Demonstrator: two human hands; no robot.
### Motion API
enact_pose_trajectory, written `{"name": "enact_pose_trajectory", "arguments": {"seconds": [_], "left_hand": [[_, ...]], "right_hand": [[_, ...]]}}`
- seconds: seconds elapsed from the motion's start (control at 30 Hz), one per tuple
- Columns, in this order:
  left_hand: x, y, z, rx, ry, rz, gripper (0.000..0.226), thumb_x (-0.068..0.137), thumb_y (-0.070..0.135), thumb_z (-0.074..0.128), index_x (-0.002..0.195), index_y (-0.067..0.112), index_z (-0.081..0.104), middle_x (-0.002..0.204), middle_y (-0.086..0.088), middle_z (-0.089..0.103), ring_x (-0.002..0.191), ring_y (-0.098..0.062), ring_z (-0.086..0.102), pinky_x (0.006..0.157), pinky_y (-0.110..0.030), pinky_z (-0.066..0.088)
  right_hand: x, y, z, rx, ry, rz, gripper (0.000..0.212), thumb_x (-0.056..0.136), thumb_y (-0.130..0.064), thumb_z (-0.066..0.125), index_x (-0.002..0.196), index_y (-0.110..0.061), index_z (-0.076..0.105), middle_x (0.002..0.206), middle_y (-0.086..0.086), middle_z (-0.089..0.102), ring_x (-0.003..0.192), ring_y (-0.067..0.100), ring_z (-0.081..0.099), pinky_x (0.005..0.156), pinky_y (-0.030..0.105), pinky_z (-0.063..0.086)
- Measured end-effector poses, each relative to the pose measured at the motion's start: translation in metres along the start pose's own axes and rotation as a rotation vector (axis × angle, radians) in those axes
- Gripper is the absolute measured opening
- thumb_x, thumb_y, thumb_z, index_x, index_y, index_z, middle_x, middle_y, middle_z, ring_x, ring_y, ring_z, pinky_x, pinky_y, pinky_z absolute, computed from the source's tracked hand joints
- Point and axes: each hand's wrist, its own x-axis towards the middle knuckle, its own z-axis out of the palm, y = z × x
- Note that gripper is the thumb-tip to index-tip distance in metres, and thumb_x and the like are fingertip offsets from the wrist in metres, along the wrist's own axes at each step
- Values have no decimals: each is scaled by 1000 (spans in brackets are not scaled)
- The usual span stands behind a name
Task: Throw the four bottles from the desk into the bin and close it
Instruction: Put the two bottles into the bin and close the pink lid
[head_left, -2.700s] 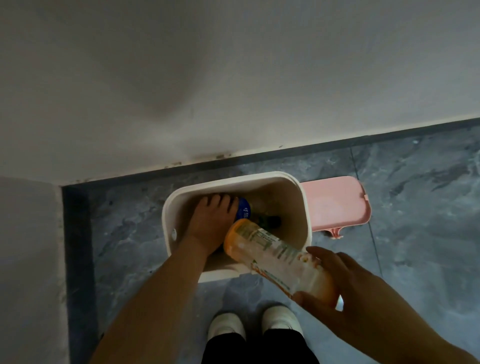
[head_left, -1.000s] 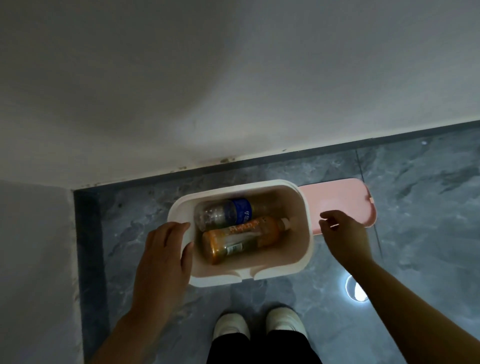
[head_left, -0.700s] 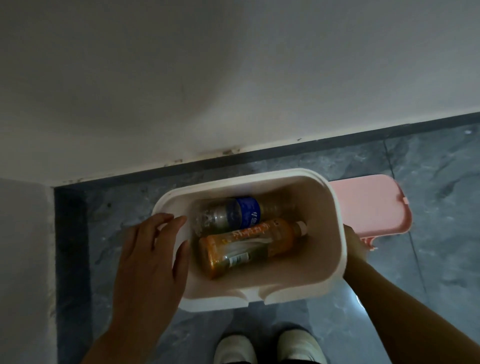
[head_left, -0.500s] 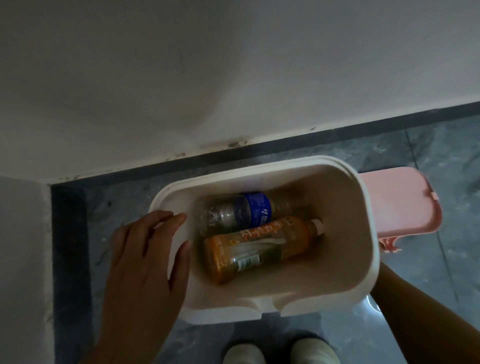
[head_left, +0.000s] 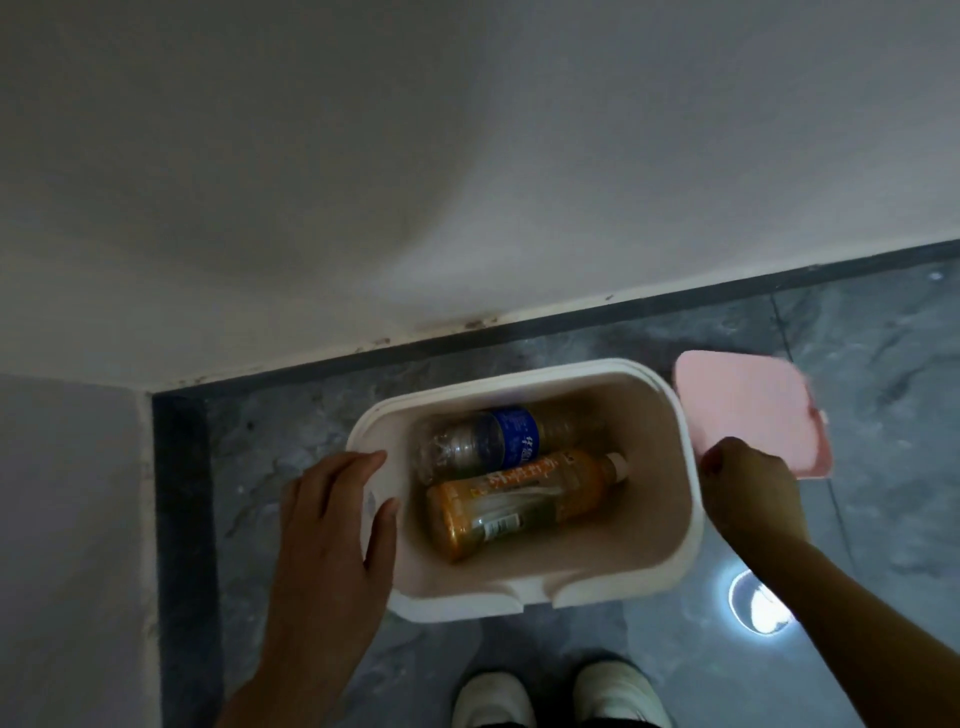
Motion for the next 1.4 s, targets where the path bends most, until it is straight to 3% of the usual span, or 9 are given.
{"name": "enact_pose_trajectory", "arguments": {"seconds": [0.13, 0.37, 0.5, 0.63, 0.83, 1.0, 1.13, 1.3, 1.4], "left_hand": [[-3, 4, -10, -16, -43, -31, 39, 78, 2, 66, 115, 7, 58, 118, -17, 55, 103, -30, 51, 84, -29, 36], [-3, 15, -21, -127, -121, -124, 36, 86, 7, 57, 121, 11, 51, 127, -11, 47, 114, -22, 48, 90, -25, 41], [-2, 20, -29, -107, -199, -150, 38, 89, 11, 52, 126, 12, 47, 136, -10, 42, 125, -20, 41, 100, -28, 41], [0, 23, -36, -135, -256, -158, 39, 90, 12, 51, 128, 13, 45, 138, -11, 41, 126, -22, 42, 100, -30, 42], [6, 26, -38, -203, -251, -237, 35, 91, 12, 50, 126, 12, 48, 134, -11, 46, 122, -23, 46, 100, -33, 43], [11, 29, -43, -393, -203, -339, 31, 92, 12, 49, 123, 11, 53, 130, -11, 53, 108, -16, 53, 92, -27, 42], [19, 29, -48, -584, -226, -498, 29, 94, 18, 46, 121, 12, 56, 127, -11, 59, 112, -25, 57, 102, -40, 44], [19, 30, -55, -958, -267, -605, 19, 92, 13, 47, 100, 8, 63, 103, -17, 66, 94, -28, 65, 62, -17, 56], [15, 23, -54, -859, -288, -602, 28, 91, 14, 50, 115, 1, 59, 109, -19, 66, 94, -28, 65, 67, -23, 57]], "right_hand": [[-20, 6, -59, 151, 137, 67, 22, 76, -22, 70, 79, -2, 64, 79, 27, 69, 74, 39, 62, 64, 34, 40], [-75, 4, -146, 336, 195, -16, 24, 78, -26, 71, 64, -16, 54, 60, 4, 67, 61, 31, 68, 58, 37, 46], [-110, -7, -189, 465, 248, -132, 11, 77, -37, 65, 71, -40, 57, 78, -33, 65, 68, -3, 67, 65, 25, 47], [-139, -19, -220, 647, 227, -173, 9, 66, -53, 58, 71, -46, 60, 78, -22, 69, 57, 0, 69, 57, 23, 52], [-147, -37, -225, 865, 40, -85, 7, 70, -30, 71, 69, -24, 67, 48, -2, 71, 42, 6, 67, 46, -2, 43], [-133, -49, -202, 972, -133, -111, 12, 78, -11, 68, 71, -19, 72, 56, 6, 73, 44, 16, 68, 44, 13, 53], [-122, -53, -179, 1089, -333, -72, 11, 66, -28, 71, 74, -22, 76, 56, 10, 69, 46, 15, 65, 44, 18, 53], [-111, -52, -152, 1103, -509, 15, 37, 60, -37, 73, 86, -12, 73, 57, 8, 67, 49, 16, 65, 45, 19, 50], [-107, -51, -138, 1033, -551, 33, 39, 63, -39, 72, 93, -14, 71, 63, 7, 71, 53, 17, 68, 48, 21, 52]]}}
